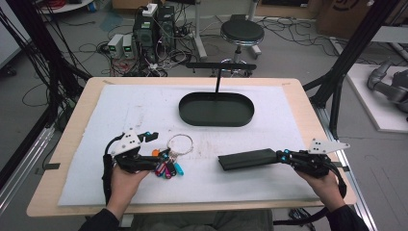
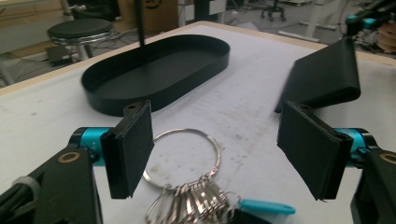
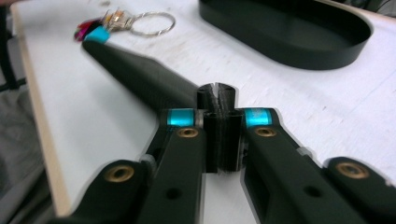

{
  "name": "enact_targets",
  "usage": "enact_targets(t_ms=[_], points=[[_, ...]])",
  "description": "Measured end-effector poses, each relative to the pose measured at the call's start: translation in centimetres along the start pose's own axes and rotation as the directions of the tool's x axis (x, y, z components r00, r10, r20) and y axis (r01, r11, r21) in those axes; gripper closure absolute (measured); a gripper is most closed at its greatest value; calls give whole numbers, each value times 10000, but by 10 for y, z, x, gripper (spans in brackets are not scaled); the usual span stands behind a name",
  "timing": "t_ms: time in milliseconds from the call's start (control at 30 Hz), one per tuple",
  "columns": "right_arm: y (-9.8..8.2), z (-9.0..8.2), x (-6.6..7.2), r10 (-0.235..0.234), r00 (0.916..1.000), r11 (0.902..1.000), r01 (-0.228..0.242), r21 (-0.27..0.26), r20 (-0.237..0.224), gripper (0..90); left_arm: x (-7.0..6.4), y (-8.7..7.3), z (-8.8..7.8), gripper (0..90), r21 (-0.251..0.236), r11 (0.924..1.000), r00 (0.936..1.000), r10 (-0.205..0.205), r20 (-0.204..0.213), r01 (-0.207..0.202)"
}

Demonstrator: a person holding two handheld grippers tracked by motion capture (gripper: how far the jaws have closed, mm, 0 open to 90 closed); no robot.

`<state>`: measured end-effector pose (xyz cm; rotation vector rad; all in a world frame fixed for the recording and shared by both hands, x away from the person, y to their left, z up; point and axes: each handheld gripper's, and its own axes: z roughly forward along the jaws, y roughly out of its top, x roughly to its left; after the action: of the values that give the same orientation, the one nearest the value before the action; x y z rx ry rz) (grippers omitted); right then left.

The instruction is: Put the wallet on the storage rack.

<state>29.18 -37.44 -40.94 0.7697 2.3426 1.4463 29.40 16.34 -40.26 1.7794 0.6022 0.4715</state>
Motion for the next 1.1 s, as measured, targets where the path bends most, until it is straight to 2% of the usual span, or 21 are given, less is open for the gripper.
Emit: enact_targets(t_ms=[33,167,200,267,300,333,367,433,467,567,600,633,700,733,767,800,833,867,900,933,1100], points=[[5,3,-2,29,10000,10000,-29,53,46,900,-4,1,8,269,125,9999,9997,117,212,-119],[7,13,-2,-60,9998,9990,51,452,186,900,-13,2,22,269,322,9994,9970,69,768,-94],[5,12,0,-370,9991,9985,362,410,193,900,-16,2,26,269,381,9990,9959,191,884,-225],[3,8,1,-510,9986,9985,507,208,130,900,-23,3,30,269,511,9968,9932,566,1014,-620],[-5,1,5,-904,9959,9956,904,238,-14,864,-28,3,32,269,520,9957,9916,711,1084,-771],[-5,1,5,-904,9959,9956,904,238,-14,864,-28,3,32,269,520,9957,9916,711,1084,-771],[-10,-1,7,-1013,9948,9946,1011,236,102,801,-29,3,32,269,496,9959,9915,696,1099,-754],[-25,-5,12,-827,9963,9943,809,690,232,693,-29,3,32,269,504,9959,9913,689,1122,-749],[-25,-5,12,-827,9963,9943,809,690,232,693,-29,2,31,269,510,9961,9917,666,1098,-726],[-37,-4,17,-510,9983,9923,477,1140,270,581,-28,2,28,269,432,9967,9930,637,995,-683],[-43,-3,20,-592,9972,9887,522,1405,459,534,-28,2,26,269,392,9971,9934,619,962,-659],[-43,-3,20,-592,9972,9887,522,1405,459,534,-27,3,25,269,363,9969,9934,656,936,-693],[-46,0,22,-608,9961,9852,497,1638,640,464,-27,3,23,269,299,9972,9941,658,863,-686],[-47,1,23,-770,9950,9823,648,1760,638,464,-27,3,22,269,293,9975,9944,623,851,-650],[-49,7,27,-1301,9895,9693,1136,2179,625,455,-26,3,22,269,270,9978,9946,588,858,-613],[-49,7,27,-1301,9895,9693,1136,2179,625,455,-26,3,22,269,301,9976,9944,599,869,-627],[-49,12,30,-1782,9806,9553,1525,2532,816,471,-26,2,23,269,331,9975,9947,590,843,-620],[-49,12,30,-1782,9806,9553,1525,2532,816,471,-26,2,23,269,331,9975,9947,590,843,-620],[-48,12,31,-1916,9761,9521,1595,2608,1023,541,-26,2,24,269,350,9975,9945,576,874,-609],[-48,12,30,-2008,9742,9501,1681,2627,1031,555,-26,1,25,269,350,9978,9947,536,874,-568],[-48,11,28,-2007,9747,9532,1712,2493,979,673,-28,1,30,269,467,9969,9933,589,995,-637]])
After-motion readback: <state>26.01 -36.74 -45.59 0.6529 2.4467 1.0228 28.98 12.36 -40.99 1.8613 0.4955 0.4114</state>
